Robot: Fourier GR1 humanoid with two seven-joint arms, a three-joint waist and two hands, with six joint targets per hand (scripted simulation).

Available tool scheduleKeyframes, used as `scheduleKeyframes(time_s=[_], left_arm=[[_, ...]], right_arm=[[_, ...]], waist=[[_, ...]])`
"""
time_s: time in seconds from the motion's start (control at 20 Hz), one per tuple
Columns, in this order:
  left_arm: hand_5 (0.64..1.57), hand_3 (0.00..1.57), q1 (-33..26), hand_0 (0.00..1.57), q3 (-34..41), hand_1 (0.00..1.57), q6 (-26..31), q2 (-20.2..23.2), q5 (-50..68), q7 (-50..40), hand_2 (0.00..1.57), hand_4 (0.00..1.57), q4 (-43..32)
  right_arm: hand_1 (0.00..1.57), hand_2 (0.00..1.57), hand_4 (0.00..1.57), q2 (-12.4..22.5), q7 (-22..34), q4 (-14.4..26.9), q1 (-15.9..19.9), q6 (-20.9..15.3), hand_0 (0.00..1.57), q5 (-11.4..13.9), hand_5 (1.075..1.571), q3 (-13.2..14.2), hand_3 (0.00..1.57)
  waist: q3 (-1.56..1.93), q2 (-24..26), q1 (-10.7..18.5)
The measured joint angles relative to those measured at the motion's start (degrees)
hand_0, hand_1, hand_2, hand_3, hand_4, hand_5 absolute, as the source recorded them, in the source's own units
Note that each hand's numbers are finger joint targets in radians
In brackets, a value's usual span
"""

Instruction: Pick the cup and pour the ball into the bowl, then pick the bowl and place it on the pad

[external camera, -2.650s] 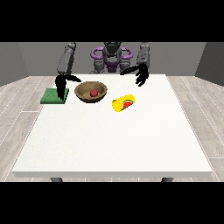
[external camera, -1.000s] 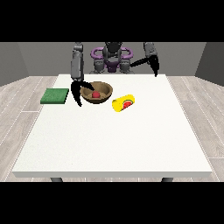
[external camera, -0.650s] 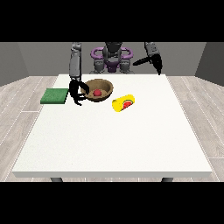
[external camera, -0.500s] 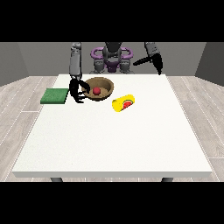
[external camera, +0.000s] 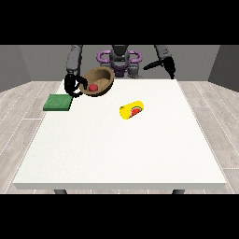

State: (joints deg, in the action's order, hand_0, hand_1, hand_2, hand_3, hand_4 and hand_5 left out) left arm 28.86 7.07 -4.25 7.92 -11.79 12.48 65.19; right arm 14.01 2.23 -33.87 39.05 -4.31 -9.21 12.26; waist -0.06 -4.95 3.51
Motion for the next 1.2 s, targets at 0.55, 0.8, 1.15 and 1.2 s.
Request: scheduleKeyframes(time_s=[0.55, 0.8, 1.15, 1.2], left_arm=[[1.565, 0.0, -2.1, 0.0, 1.4, 0.0, -2.4, 0.3, 0.0, 4.8, 0.0, 0.0, -1.7], [1.565, 0.0, -0.3, 0.0, 0.1, 0.0, -4.6, -1.2, -1.2, 7.2, 0.0, 0.0, -1.1], [1.563, 0.0, 2.3, 0.0, -4.0, 0.0, -8.4, -3.6, -4.6, 5.7, 0.0, 0.0, 7.9], [1.563, 0.0, 2.6, 0.0, -4.1, 0.0, -8.3, -3.4, -4.7, 5.4, 0.0, 0.0, 9.4]], right_arm=[[1.57, 1.57, 1.07, 9.5, 1.3, -1.8, -3.2, 10.4, 1.57, -4.0, 1.557, 3.7, 1.57], [1.57, 1.57, 1.02, 14.1, 0.1, 0.0, -2.4, 14.7, 1.57, -7.2, 1.562, 7.6, 1.44], [1.57, 1.57, 1.02, 22.9, -8.6, 6.0, -2.2, 21.0, 1.57, -9.1, 1.569, 12.8, 0.35], [1.57, 1.57, 1.03, 24.1, -10.2, 6.6, -2.2, 21.8, 1.57, -9.1, 1.566, 13.2, 0.0]], waist=[[0.06, -2.2, -3.6], [0.1, -7.1, -2.7], [0.2, -17.4, 0.0], [0.21, -18.9, 0.1]])
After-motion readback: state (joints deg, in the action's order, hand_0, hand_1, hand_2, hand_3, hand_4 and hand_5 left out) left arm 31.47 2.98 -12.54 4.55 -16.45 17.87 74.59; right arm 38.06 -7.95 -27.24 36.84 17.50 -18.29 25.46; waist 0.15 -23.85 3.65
